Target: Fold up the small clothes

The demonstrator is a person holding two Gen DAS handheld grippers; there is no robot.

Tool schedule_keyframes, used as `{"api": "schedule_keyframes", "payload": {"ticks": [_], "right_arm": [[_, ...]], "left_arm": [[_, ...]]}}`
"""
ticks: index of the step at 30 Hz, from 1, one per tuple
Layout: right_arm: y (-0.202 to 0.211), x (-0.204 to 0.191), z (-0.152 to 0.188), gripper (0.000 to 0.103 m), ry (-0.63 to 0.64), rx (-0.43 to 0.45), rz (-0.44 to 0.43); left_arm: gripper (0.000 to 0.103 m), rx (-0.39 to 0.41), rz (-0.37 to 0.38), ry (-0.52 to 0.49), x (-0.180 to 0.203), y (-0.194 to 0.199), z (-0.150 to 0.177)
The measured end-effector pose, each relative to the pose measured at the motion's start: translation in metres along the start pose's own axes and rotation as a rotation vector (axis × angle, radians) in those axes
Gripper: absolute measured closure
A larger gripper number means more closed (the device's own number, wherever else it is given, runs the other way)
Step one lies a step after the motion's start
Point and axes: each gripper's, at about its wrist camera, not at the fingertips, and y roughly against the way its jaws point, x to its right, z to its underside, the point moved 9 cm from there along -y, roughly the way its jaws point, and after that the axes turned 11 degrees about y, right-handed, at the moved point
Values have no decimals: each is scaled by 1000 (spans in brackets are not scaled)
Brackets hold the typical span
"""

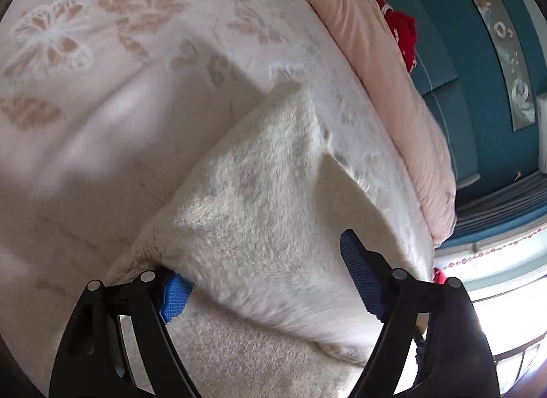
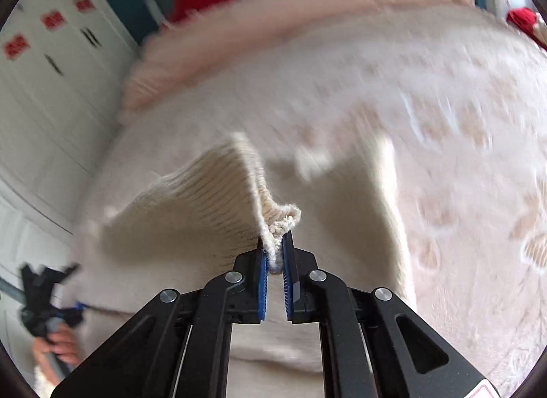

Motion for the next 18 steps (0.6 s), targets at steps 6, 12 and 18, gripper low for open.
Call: {"api": "schedule_keyframes", "payload": {"ticks": [6, 12, 18], "right_arm": [[-4, -6, 25, 87, -61, 75, 62], [-3, -9, 30, 69, -173, 140, 29], [2, -1, 39, 68, -316, 192, -47]], "left_arm": [[26, 85, -90, -121, 6, 0, 13], [26, 147, -89, -93, 4, 1, 13], [71, 193, -98, -47, -6, -3, 10]]}}
